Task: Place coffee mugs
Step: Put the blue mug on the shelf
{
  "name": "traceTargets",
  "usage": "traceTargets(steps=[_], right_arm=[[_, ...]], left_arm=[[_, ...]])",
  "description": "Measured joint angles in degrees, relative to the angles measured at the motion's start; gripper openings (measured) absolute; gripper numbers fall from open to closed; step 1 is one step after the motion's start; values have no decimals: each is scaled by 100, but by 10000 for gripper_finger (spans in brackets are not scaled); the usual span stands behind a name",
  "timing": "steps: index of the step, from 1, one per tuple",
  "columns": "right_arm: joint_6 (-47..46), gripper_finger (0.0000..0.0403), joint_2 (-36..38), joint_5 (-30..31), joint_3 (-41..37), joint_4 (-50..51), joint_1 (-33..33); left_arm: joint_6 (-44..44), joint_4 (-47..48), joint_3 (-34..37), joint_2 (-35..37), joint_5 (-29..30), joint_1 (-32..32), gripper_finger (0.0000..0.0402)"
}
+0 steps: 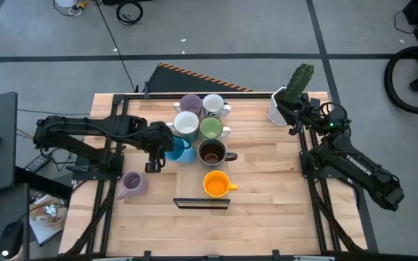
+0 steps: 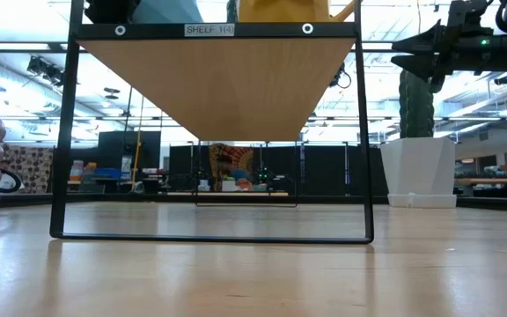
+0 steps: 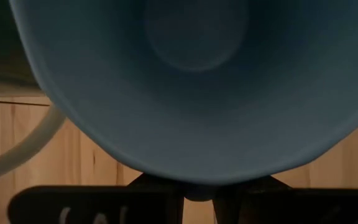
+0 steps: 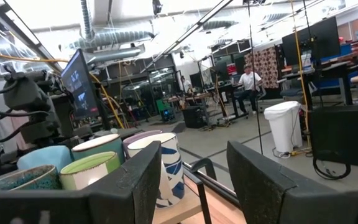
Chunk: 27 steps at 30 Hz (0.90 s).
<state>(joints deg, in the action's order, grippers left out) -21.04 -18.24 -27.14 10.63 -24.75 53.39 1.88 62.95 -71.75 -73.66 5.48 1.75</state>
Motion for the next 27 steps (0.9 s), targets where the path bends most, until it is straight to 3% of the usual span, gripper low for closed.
traceTargets(steps=[27], right_arm=[[-42,189,0,-8,0,0,0]], left_arm=[[-10,-78,0,-220,87,0,58]])
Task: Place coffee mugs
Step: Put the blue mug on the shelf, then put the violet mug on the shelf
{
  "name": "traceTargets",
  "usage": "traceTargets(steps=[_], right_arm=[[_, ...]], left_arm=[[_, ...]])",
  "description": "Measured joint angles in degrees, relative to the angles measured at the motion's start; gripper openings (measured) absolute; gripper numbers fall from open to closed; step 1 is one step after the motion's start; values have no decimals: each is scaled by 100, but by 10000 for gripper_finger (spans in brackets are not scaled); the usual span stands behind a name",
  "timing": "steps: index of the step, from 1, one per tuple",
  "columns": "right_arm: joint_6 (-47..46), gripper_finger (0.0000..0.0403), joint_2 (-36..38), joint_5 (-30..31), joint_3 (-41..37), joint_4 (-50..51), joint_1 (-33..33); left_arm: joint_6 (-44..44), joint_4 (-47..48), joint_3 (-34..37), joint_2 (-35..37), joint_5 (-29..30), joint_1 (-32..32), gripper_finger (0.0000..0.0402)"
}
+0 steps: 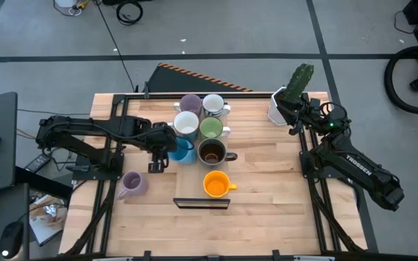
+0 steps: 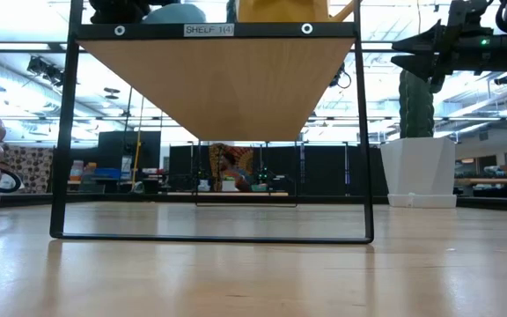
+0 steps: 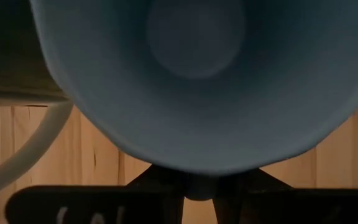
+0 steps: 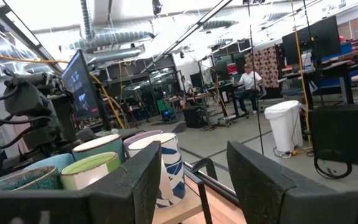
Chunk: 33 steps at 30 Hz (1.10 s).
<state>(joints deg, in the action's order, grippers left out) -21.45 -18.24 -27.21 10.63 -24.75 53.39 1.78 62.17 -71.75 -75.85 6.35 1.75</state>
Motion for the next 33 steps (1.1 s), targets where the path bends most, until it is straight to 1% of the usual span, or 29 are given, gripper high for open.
traceTargets(steps=[5,22,28,33], right_arm=[[0,189,-1,-1,0,1,0],[-2,189,0,1,0,0,0],[-2,189,-1,3,0,1,0],[-2,189,-1,3,0,1,-2]], left_arm=[[-138,-113,-4,10,4,-2,66],[-413,-153,-9,33,44,-4,138],[-409,154,-344,63,323,11,142],[-349,350,-678,66,375,44,142]])
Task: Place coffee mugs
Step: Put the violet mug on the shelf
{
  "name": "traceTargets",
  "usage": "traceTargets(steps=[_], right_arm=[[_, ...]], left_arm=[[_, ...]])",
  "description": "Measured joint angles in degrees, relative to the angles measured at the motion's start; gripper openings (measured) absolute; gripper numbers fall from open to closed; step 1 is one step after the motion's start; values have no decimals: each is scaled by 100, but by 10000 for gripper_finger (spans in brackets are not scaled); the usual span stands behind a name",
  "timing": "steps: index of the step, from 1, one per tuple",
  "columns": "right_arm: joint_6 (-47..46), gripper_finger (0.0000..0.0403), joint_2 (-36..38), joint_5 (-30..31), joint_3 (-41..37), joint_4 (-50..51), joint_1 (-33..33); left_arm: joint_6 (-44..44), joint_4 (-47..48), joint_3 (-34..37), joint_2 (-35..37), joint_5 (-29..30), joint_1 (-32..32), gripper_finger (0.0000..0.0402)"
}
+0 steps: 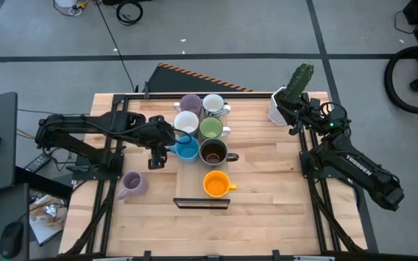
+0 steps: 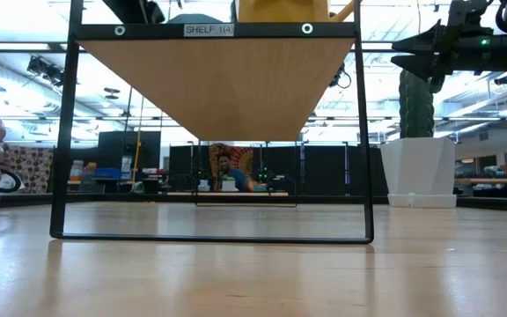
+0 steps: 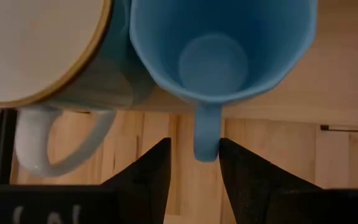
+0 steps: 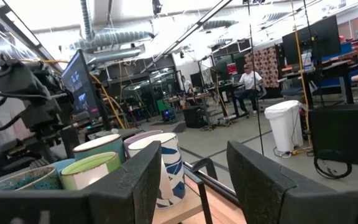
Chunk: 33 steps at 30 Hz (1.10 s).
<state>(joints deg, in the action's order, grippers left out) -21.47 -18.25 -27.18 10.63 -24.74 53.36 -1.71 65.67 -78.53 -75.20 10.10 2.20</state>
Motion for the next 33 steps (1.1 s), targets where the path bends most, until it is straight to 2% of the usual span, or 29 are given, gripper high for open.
traceTargets(steps=[6,12,15,19,26,33], right_arm=[[0,189,-1,0,0,1,0],[0,189,1,0,0,-1,2],[0,189,1,0,0,-1,0],[37,189,1,1,0,-1,0],[41,189,1,40,0,-7,0],[63,189,-1,237,0,-114,2]], left_arm=[[1,122,-274,0,26,53,142],[-347,547,-768,0,173,520,142],[-1185,1007,-818,2,89,808,142],[-2843,1770,-774,2,-252,1378,142],[-5119,1694,189,79,-15,2801,142],[-7256,1397,988,72,-738,3956,141]])
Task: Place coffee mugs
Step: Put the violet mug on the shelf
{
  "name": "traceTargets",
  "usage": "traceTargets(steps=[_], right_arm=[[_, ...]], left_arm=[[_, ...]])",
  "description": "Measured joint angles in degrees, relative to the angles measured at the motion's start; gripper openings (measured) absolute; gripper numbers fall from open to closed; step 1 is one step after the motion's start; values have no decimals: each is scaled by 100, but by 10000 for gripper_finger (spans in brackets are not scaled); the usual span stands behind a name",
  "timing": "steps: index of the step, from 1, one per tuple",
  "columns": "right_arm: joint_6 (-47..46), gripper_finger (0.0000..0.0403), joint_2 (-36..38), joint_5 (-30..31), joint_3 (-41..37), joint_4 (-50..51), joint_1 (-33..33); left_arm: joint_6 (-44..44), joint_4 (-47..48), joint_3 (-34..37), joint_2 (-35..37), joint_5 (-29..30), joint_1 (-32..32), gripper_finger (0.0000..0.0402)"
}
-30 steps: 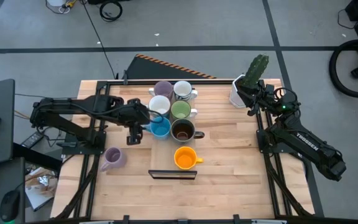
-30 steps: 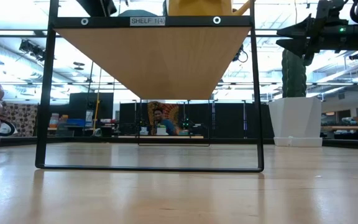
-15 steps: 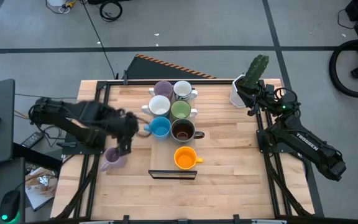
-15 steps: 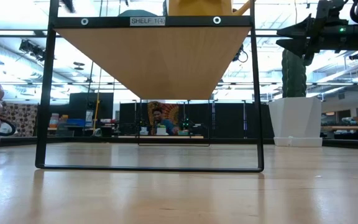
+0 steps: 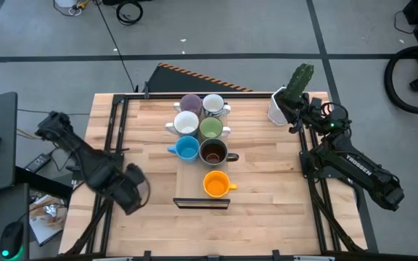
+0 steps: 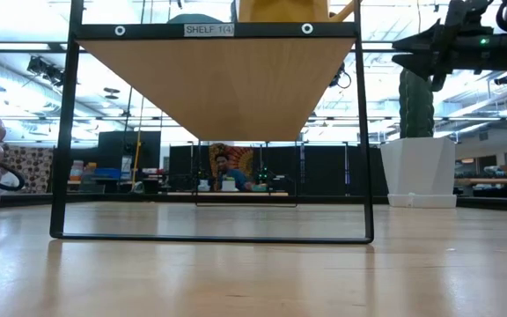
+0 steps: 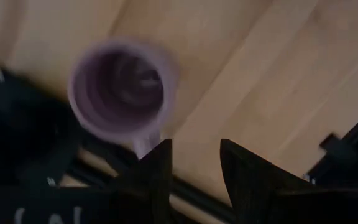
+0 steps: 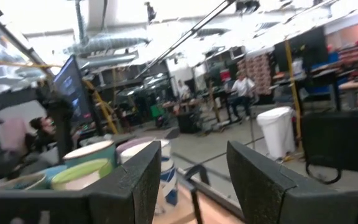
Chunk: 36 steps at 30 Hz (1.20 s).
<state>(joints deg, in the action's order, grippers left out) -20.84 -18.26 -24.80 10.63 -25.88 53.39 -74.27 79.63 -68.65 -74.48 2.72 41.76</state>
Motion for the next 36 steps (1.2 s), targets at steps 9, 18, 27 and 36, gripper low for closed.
traceTargets(steps=[9,18,27,36], right_arm=[[2,189,0,853,0,-401,0],[2,189,0,1307,0,-543,0],[2,189,1,1341,0,-539,0],[-46,189,0,1312,0,-534,0]], left_arm=[[-1889,-41,160,0,-102,1079,141],[-3449,74,160,0,850,1959,114],[-3940,-130,778,121,1384,2195,70],[-3871,-757,1706,1058,927,2087,50]])
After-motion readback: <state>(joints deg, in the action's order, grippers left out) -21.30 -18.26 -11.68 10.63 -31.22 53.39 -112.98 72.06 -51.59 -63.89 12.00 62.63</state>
